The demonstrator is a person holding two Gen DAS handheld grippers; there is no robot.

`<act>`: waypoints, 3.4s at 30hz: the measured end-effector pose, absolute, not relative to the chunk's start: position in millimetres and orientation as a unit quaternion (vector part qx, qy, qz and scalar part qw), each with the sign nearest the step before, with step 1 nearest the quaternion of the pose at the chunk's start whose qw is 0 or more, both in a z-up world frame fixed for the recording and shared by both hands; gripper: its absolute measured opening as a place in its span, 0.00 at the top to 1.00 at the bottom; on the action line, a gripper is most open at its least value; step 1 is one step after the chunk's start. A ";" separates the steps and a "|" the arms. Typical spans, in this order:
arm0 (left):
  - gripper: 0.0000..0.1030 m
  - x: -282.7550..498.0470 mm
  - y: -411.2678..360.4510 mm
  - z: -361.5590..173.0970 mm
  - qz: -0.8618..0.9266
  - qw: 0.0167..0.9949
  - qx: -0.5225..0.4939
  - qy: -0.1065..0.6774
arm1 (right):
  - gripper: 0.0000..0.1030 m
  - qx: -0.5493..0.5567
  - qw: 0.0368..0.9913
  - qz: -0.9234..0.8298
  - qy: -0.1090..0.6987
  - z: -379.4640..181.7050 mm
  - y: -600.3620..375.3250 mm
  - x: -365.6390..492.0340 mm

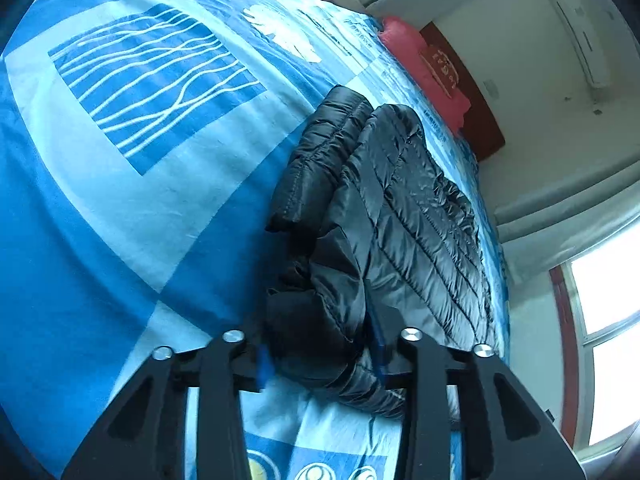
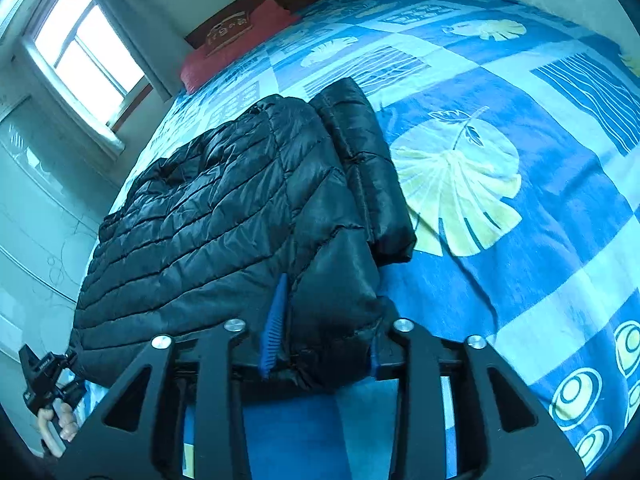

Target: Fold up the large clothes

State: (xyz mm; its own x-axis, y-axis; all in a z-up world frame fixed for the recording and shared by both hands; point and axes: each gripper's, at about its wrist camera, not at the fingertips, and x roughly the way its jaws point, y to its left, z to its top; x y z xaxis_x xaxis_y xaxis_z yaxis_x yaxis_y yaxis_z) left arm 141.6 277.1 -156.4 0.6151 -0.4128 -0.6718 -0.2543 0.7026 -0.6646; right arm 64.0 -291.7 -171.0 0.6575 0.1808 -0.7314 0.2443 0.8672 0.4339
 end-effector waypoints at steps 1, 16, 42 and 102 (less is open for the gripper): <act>0.52 140.6 276.5 -154.2 -0.046 0.816 -0.375 0.438 | 0.58 0.252 0.874 -0.023 0.415 -169.4 -293.3 62.4; 0.35 114.6 304.8 -120.9 0.009 0.854 -0.269 0.446 | 0.39 0.213 0.874 -0.117 0.421 -139.4 -322.3 11.3; 0.35 249.2 279.9 -122.0 -0.054 0.854 -0.160 0.491 | 0.55 0.033 0.881 0.074 0.466 -135.7 -75.4 219.2; 0.81 279.7 227.8 -123.3 -0.134 0.843 -0.106 0.509 | 0.54 -0.011 0.891 0.037 0.453 -175.2 -46.6 212.1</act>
